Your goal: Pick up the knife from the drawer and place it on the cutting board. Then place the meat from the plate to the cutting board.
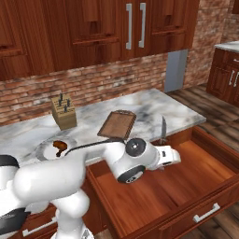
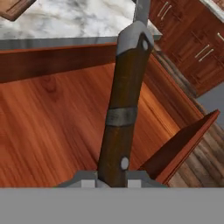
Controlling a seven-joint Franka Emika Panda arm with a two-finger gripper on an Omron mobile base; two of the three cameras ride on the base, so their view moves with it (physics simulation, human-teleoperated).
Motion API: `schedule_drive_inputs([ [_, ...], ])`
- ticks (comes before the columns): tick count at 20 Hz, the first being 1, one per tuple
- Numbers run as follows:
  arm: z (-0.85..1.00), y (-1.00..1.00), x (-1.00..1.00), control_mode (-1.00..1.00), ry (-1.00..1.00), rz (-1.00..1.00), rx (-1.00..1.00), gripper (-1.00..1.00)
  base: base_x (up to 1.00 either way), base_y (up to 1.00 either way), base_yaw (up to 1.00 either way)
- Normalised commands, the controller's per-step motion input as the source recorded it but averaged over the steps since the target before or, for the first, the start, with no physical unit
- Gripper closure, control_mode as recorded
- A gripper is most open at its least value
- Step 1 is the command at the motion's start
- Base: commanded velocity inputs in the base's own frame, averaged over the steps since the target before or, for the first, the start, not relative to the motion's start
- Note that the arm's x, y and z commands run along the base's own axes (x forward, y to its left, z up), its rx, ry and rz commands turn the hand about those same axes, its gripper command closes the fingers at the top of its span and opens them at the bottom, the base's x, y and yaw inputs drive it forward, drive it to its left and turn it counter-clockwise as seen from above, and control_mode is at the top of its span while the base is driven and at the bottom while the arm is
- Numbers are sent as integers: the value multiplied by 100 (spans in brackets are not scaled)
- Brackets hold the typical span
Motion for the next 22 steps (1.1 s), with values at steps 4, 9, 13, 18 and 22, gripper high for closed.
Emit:
schedule_drive_inputs([
  [4, 71, 26, 0, -100, 13, 0, 0, 100, 0, 0, 0],
  [9, 45, 36, 6, -100, 22, 0, 0, 100, 0, 0, 0],
  [13, 12, 18, 18, -100, 13, 13, 1, 100, 0, 0, 0],
  [18, 0, 13, 11, -100, 0, 23, 10, 100, 0, 0, 0],
  [22, 0, 28, 14, -100, -3, 20, 10, 100, 0, 0, 0],
])
